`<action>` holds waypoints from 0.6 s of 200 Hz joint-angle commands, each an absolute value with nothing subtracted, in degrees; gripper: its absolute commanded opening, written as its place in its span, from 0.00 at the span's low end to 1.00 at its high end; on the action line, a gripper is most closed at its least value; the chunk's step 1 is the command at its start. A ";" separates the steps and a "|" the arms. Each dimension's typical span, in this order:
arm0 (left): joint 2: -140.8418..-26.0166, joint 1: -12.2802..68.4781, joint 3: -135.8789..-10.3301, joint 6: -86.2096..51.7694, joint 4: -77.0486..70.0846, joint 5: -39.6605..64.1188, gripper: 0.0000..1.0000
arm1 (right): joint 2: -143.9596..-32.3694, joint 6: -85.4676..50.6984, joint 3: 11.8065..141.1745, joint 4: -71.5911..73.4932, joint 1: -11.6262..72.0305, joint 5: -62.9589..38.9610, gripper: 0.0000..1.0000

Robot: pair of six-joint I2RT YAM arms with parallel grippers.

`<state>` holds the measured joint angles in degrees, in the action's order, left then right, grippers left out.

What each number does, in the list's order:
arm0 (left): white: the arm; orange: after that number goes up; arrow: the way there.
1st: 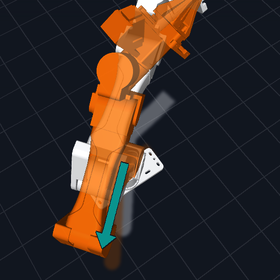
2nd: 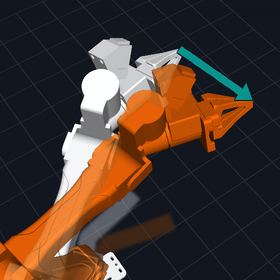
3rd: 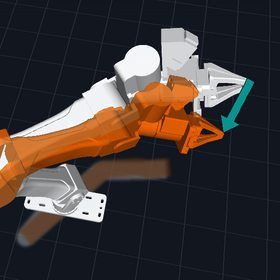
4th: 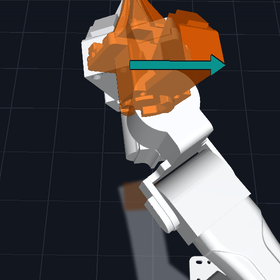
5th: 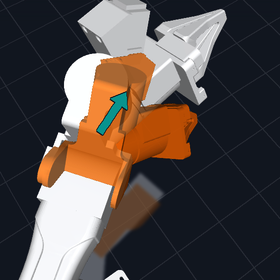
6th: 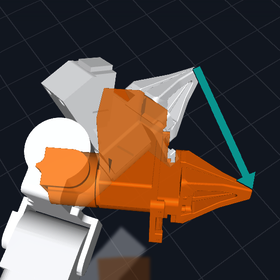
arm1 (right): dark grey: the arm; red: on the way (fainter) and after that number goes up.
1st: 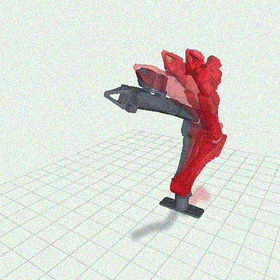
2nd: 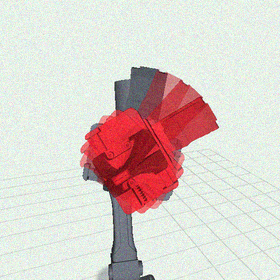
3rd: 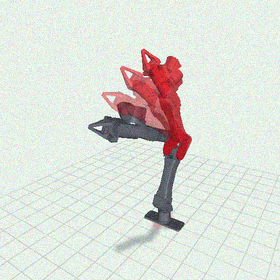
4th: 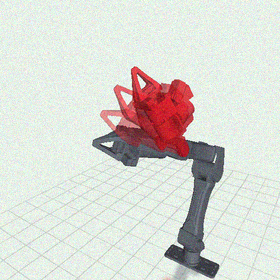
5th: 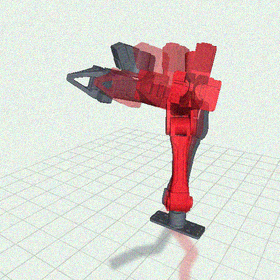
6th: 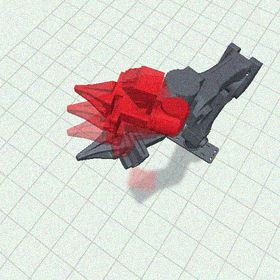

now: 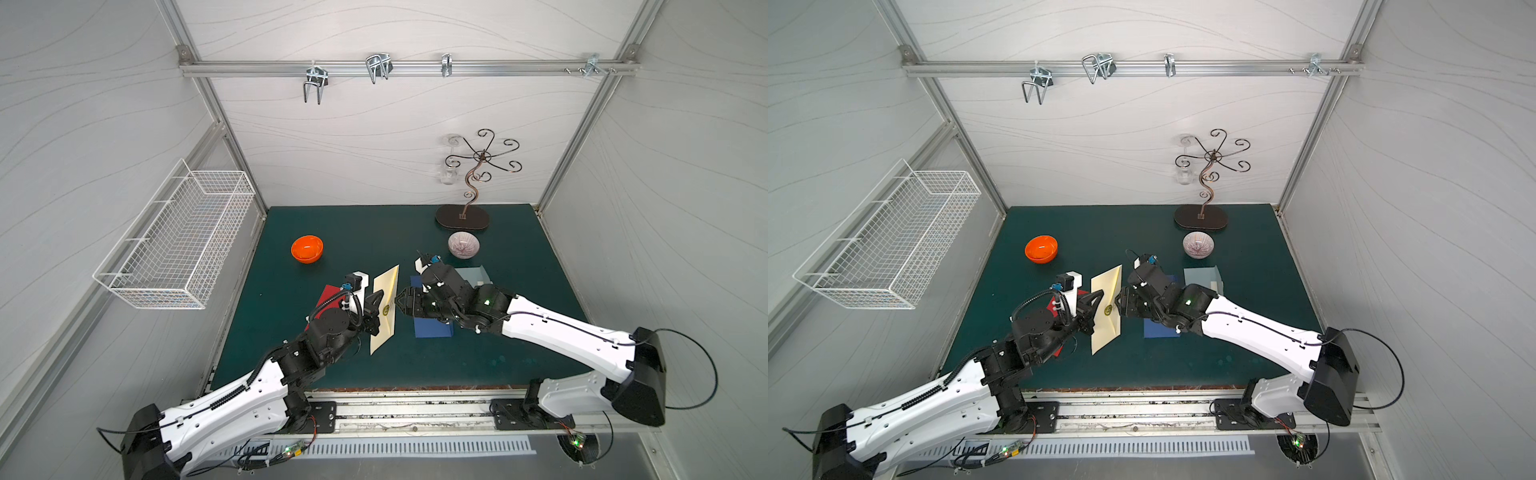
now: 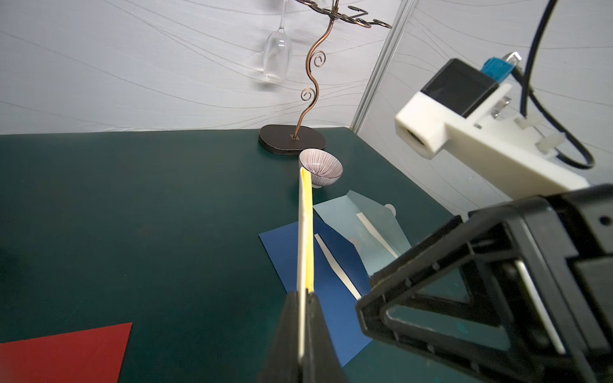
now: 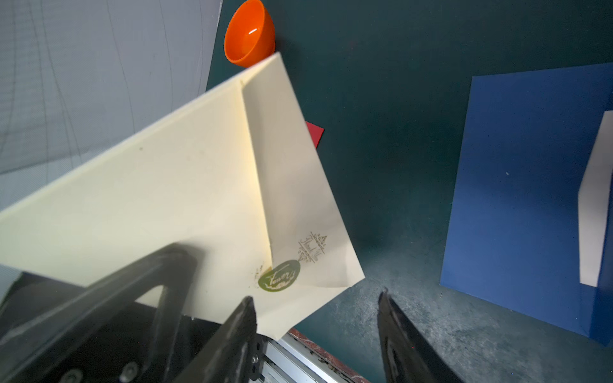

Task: Open the envelope
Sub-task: Open the envelope flap on the envelope.

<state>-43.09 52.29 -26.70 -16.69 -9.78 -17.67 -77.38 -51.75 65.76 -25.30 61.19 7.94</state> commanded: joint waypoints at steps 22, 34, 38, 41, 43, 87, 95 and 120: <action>-43.19 52.49 -26.60 -18.85 -14.22 -15.17 0.00 | -80.94 -56.86 69.54 -26.88 61.66 10.46 0.60; -43.21 52.40 -26.54 -18.94 -14.15 -15.16 0.00 | -82.13 -57.38 70.53 -27.82 61.61 10.13 0.60; -43.12 52.46 -26.63 -18.83 -14.15 -15.12 0.00 | -82.53 -57.40 70.86 -28.04 61.61 9.96 0.60; -43.12 52.48 -26.63 -18.75 -14.15 -15.07 0.00 | -82.78 -57.54 71.06 -28.26 61.61 9.87 0.59; -43.14 52.47 -26.63 -18.66 -14.13 -15.04 0.00 | -82.90 -57.49 71.20 -28.36 61.61 9.78 0.59; -42.45 52.42 -26.11 -18.63 -13.80 -14.60 0.00 | -85.02 -58.60 72.98 -31.11 61.83 9.62 0.59; -42.41 52.48 -25.89 -18.79 -13.80 -14.41 0.00 | -85.41 -58.88 73.29 -31.85 61.91 9.82 0.59; -42.46 52.52 -25.91 -18.46 -13.43 -14.25 0.00 | -86.27 -59.00 73.92 -33.15 62.14 10.58 0.59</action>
<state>-43.18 52.29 -25.56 -18.46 -10.48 -15.35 -85.03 -57.95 72.36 -29.80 61.56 9.15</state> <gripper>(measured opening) 0.056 0.587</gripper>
